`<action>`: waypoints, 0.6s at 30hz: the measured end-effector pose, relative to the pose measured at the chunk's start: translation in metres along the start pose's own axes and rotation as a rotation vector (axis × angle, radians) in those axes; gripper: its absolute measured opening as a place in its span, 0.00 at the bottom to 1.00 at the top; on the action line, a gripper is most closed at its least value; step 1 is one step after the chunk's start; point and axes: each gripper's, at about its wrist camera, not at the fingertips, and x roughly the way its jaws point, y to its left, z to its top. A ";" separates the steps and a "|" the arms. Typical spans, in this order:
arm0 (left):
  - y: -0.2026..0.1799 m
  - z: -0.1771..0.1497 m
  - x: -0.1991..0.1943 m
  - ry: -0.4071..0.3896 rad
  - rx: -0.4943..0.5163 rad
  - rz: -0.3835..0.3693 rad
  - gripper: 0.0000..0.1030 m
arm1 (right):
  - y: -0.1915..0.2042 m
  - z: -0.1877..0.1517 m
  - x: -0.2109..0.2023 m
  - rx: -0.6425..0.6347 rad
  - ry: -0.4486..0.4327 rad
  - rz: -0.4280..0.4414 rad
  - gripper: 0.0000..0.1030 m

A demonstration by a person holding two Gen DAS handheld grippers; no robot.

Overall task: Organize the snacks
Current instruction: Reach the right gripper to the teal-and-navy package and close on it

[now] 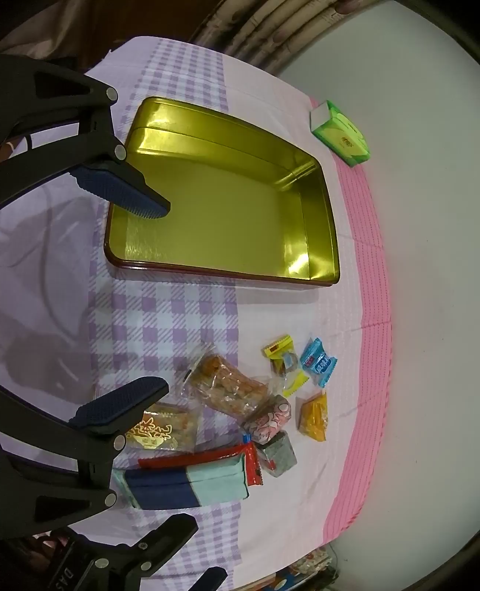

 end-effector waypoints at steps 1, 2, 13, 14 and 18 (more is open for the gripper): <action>0.000 0.000 0.000 -0.001 0.000 -0.002 0.85 | 0.000 0.000 0.000 0.001 0.002 0.002 0.96; 0.000 0.000 0.000 -0.001 0.002 -0.002 0.85 | 0.001 0.000 0.001 0.000 0.003 0.004 0.95; 0.001 0.000 0.001 0.000 0.002 -0.003 0.85 | 0.002 -0.002 0.007 0.000 0.032 0.003 0.95; 0.001 0.000 0.001 0.000 0.002 -0.003 0.85 | 0.002 -0.001 0.007 -0.002 0.033 0.004 0.95; 0.001 0.000 0.000 -0.001 -0.001 -0.003 0.85 | 0.003 -0.002 0.009 -0.009 0.034 0.004 0.93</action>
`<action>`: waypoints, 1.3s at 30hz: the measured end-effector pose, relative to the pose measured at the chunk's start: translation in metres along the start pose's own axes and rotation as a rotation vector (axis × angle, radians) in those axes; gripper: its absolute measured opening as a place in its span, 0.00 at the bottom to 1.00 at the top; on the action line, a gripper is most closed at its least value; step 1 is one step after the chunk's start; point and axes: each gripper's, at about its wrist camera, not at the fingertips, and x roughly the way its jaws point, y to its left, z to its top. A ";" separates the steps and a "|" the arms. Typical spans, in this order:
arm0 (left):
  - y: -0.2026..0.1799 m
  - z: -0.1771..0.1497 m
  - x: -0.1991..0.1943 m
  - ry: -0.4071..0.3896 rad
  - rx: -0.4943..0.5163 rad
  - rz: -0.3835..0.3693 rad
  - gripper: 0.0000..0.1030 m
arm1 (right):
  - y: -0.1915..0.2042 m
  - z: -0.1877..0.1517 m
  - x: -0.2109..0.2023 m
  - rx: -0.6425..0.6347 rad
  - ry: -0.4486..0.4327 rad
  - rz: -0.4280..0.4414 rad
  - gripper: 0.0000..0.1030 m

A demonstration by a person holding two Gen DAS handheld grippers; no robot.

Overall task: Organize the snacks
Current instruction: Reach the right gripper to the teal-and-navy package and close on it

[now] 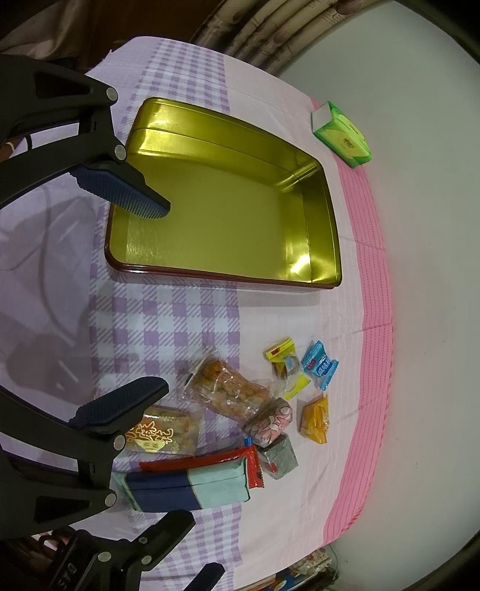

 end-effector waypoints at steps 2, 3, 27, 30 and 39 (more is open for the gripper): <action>0.000 0.000 0.000 -0.001 0.000 -0.001 0.85 | 0.000 0.000 0.000 0.000 0.002 0.001 0.91; 0.000 0.000 0.000 -0.001 0.001 0.000 0.85 | 0.000 0.000 0.001 0.000 0.004 -0.001 0.90; 0.002 -0.001 0.011 0.011 0.016 0.002 0.85 | 0.000 -0.004 0.049 0.012 0.137 0.024 0.62; 0.000 -0.001 0.013 0.007 0.023 0.006 0.85 | 0.000 -0.005 0.054 0.016 0.147 0.033 0.60; -0.003 -0.002 0.018 0.023 0.046 0.024 0.85 | 0.003 -0.004 0.065 0.017 0.172 0.055 0.50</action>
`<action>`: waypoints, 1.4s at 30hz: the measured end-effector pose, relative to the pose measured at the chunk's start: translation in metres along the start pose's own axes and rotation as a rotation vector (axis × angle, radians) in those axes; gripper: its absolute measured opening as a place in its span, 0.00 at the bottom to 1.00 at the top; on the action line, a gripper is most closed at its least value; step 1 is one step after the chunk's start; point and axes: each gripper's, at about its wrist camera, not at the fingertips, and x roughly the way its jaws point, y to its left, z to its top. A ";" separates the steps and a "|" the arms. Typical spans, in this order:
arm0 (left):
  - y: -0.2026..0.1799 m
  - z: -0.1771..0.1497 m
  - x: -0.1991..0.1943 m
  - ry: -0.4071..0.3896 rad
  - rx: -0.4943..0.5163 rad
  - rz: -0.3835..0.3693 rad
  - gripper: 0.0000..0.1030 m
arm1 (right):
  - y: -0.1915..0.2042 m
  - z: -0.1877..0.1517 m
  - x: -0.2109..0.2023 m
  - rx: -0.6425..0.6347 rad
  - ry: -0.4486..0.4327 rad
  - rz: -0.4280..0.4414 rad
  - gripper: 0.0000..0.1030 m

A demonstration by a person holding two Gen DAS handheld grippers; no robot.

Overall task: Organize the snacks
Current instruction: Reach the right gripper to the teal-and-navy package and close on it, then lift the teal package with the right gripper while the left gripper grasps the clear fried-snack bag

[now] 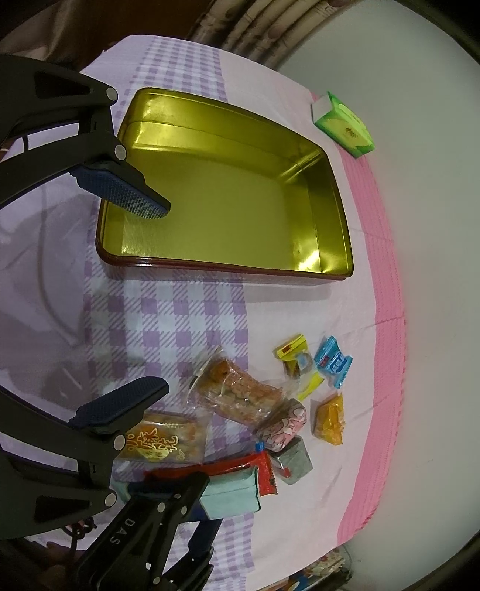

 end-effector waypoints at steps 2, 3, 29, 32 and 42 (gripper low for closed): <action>0.000 0.000 0.000 -0.015 -0.009 -0.012 0.85 | -0.001 0.000 0.001 0.006 0.000 0.002 0.49; 0.000 -0.001 0.001 -0.013 -0.008 -0.012 0.85 | -0.001 0.000 0.001 0.010 -0.001 0.005 0.48; -0.021 0.039 0.018 -0.024 0.121 -0.081 0.85 | -0.090 0.004 -0.001 0.180 -0.009 -0.110 0.45; -0.028 0.046 0.024 -0.009 0.148 -0.109 0.84 | -0.102 0.001 0.003 0.200 -0.001 -0.125 0.45; -0.058 0.065 0.054 0.068 0.239 -0.157 0.74 | -0.120 -0.003 0.013 0.237 0.015 -0.130 0.45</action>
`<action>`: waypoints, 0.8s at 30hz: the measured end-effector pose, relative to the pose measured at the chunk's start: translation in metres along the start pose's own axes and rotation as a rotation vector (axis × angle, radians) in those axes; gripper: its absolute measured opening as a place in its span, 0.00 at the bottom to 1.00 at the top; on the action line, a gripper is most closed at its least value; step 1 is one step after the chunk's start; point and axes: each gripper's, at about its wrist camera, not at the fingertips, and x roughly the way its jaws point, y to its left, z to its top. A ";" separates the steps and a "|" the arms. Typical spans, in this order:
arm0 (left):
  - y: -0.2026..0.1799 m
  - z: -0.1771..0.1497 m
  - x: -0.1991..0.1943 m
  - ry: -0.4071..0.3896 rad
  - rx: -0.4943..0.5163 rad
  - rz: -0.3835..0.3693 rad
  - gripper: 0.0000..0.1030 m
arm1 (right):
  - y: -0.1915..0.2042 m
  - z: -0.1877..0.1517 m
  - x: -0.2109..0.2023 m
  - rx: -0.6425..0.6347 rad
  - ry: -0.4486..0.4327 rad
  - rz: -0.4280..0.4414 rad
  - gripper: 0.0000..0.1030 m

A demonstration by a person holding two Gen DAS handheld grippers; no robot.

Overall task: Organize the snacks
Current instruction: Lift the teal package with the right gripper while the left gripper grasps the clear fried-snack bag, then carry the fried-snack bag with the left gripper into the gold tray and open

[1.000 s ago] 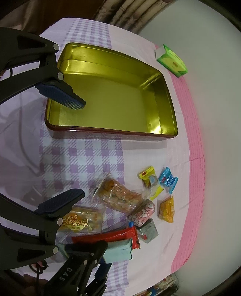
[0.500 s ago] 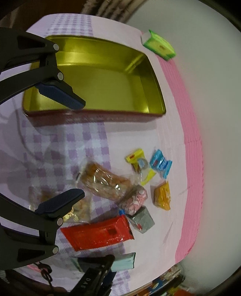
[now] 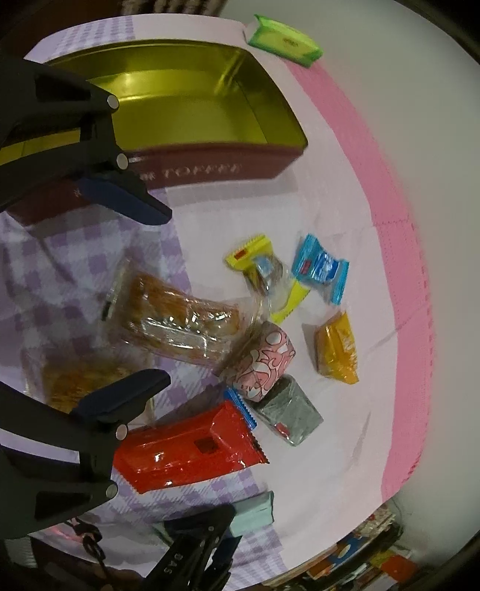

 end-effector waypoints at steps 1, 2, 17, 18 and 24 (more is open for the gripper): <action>-0.001 0.002 0.004 0.009 0.005 -0.003 0.73 | -0.001 0.000 0.000 0.002 -0.002 0.001 0.45; -0.003 0.005 0.008 0.017 0.009 -0.008 0.73 | -0.002 0.001 0.000 0.003 -0.002 0.001 0.45; -0.002 0.030 0.046 0.073 -0.027 -0.065 0.50 | -0.001 -0.001 0.001 -0.009 -0.006 -0.010 0.46; -0.003 0.028 0.045 0.068 -0.026 -0.068 0.45 | 0.000 -0.001 0.001 -0.009 -0.006 -0.010 0.46; -0.001 0.020 0.049 0.068 -0.046 -0.075 0.38 | 0.002 -0.003 0.000 -0.014 -0.007 -0.017 0.46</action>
